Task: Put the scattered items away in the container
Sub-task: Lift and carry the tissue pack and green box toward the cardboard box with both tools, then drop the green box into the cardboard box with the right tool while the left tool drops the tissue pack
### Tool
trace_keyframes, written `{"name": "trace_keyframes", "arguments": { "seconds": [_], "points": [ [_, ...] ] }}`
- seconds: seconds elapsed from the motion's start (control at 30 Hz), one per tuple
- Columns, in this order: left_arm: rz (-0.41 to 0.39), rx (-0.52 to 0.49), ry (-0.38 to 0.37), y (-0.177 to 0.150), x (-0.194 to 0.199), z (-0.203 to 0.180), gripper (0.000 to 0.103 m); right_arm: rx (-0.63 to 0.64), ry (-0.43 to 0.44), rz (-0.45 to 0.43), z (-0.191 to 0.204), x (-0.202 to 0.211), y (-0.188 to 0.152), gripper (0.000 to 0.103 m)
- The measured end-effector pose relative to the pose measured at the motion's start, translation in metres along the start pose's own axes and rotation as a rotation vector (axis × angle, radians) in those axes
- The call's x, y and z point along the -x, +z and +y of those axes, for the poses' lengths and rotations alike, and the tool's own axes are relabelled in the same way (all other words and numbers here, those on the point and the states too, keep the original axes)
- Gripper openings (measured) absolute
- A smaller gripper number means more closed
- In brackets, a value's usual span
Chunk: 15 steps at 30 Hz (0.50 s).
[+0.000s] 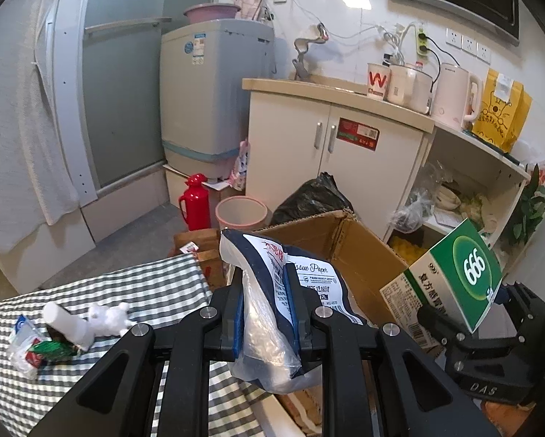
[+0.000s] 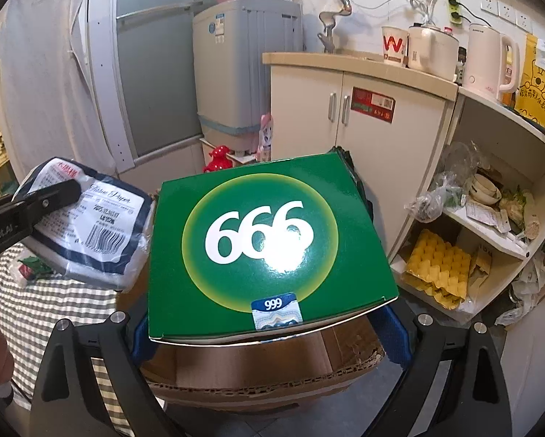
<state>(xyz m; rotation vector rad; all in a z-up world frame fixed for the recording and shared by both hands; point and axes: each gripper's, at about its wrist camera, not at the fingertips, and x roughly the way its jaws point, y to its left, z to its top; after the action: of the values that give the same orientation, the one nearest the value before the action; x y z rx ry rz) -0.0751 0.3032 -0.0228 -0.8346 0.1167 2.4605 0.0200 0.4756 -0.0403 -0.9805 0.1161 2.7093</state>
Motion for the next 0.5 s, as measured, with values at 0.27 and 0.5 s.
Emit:
{"name": "trace_keyframes", "arguments": {
  "seconds": [0.27, 0.5],
  "points": [
    [0.028, -0.008, -0.033, 0.001, -0.030, -0.007, 0.019, 0.010, -0.007, 0.048, -0.003, -0.021, -0.001, 0.095],
    [0.057, -0.025, -0.046, -0.001, -0.052, -0.015, 0.019, 0.023, -0.004, 0.089, 0.001, -0.040, -0.008, 0.095]
  ]
}}
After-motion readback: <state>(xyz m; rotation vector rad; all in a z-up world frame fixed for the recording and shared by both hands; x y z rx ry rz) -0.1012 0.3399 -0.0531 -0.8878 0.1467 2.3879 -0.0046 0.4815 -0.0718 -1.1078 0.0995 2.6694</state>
